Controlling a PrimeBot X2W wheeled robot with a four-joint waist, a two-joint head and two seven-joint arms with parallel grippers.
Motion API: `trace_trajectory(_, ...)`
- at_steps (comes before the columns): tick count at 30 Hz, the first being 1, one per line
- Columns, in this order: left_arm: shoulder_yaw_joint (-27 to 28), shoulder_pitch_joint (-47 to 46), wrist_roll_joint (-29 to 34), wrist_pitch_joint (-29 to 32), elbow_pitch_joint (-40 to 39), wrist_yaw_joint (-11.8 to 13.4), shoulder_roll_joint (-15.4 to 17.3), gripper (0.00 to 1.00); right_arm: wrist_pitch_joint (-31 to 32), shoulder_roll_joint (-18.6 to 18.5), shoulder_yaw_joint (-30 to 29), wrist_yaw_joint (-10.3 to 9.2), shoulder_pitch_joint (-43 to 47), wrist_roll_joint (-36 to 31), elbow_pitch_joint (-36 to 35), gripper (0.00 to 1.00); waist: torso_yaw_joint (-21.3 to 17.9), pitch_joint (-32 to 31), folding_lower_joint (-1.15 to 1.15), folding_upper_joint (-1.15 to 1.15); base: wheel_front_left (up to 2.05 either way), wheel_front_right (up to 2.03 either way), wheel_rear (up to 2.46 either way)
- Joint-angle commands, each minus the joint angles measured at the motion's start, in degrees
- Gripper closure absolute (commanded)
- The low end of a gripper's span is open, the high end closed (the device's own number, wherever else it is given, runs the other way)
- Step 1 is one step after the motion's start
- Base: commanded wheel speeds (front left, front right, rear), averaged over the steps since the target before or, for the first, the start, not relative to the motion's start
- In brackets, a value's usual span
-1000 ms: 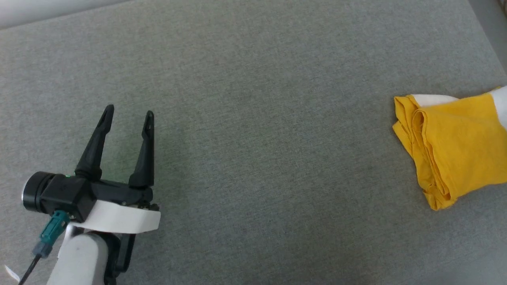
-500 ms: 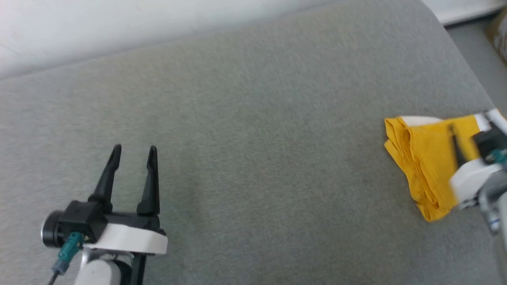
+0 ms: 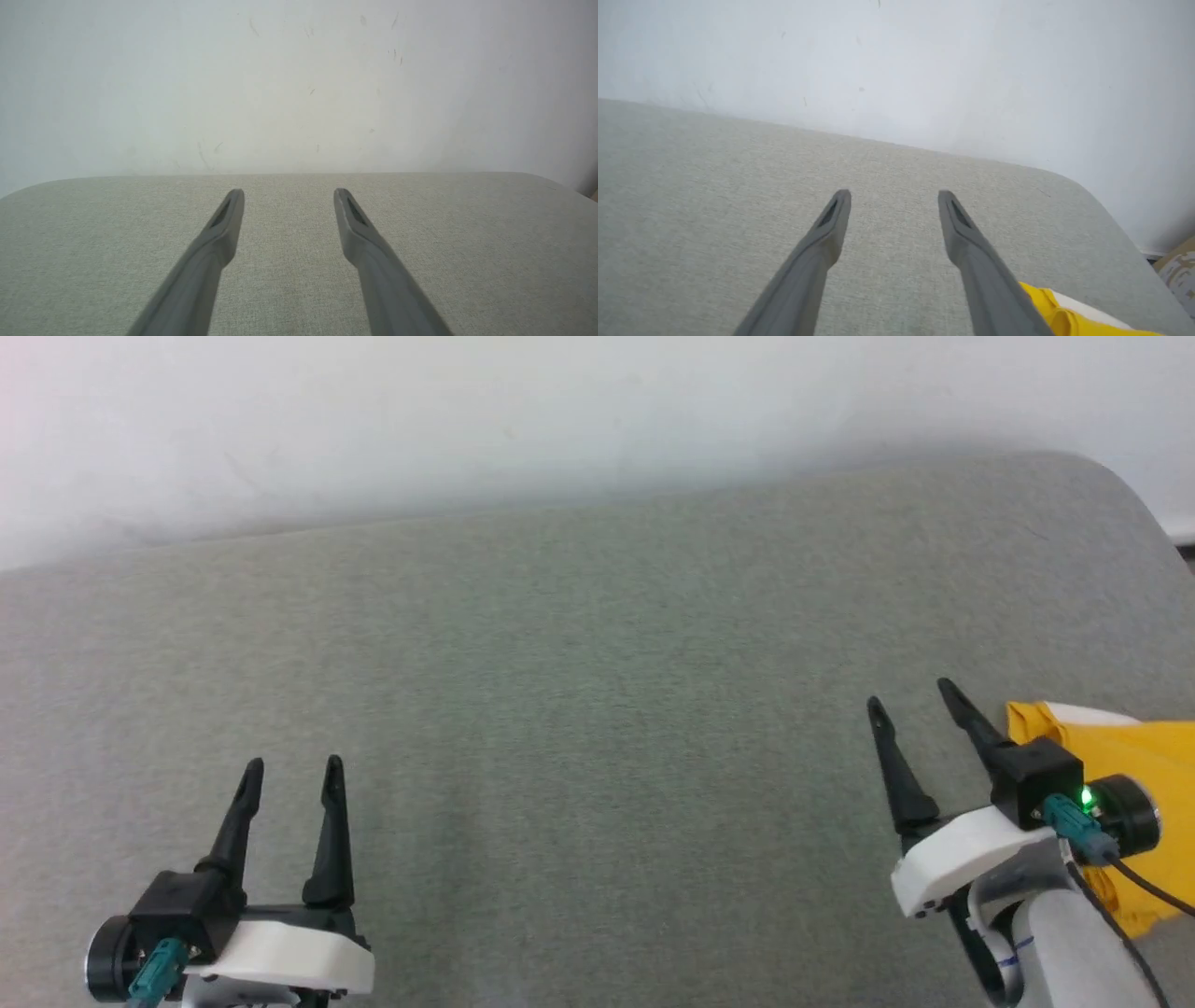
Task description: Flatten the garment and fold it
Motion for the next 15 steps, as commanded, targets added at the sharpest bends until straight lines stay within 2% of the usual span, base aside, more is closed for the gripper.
trace_trajectory(1, 0.62, 0.85, 0.33, -0.26, 0.33, 0.46, 0.58, 0.00, -0.14, 1.56, -0.79, -0.11, 1.79, 2.14, -1.87, 0.00, 4.50, -3.55, 0.01, 0.00, 0.00, 0.00, 0.00)
trace_trajectory(6, 2.25, 2.15, 0.79, -0.27, 0.52, 0.77, 1.49, 0.00, -0.10, 3.74, -2.46, -0.11, 6.09, 4.22, -7.79, 0.00, 5.92, -4.56, 0.01, 0.00, 0.00, 0.00, 0.00)
trace_trajectory(15, 4.86, 5.49, -0.51, -0.28, 1.46, -0.65, 2.71, 0.00, 2.46, 4.29, -2.35, -0.11, 13.73, 6.57, -16.45, 0.00, 6.26, -6.24, 0.01, 0.00, 0.00, 0.00, 0.00)
